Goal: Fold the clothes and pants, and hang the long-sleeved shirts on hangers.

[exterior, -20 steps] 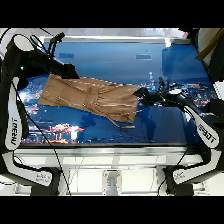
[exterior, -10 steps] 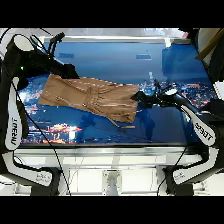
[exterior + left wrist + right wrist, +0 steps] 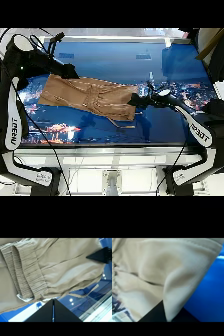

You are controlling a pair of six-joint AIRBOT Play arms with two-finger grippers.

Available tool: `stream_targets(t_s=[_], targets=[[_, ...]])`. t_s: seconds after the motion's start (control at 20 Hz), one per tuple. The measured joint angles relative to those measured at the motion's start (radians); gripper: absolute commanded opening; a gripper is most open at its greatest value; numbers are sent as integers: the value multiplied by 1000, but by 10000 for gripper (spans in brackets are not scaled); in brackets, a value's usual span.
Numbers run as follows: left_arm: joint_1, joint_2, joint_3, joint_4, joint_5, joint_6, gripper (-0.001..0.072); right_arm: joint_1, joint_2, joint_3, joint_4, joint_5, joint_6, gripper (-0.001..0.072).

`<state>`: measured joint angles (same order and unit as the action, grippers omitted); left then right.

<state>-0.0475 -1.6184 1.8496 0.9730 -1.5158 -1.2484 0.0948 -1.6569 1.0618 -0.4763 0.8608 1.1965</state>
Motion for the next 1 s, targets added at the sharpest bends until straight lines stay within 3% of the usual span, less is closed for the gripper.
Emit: stream_targets(t_s=[0.15,0.35,0.6,0.8,1.0], targets=[[2,3,0,2,0,0,10,-60,64,4,-91,114,18,24],[0,46,0,1,-26,-5,10,-190,163,5,-330,349,77,24],[-34,164,0,0,-50,-33,10,-468,296,6,-489,580,78,24],[-169,169,-2,16,45,-46,11,-623,373,32,-530,652,65,24],[-365,11,-2,68,173,-52,10,-586,395,123,-532,653,87,24]])
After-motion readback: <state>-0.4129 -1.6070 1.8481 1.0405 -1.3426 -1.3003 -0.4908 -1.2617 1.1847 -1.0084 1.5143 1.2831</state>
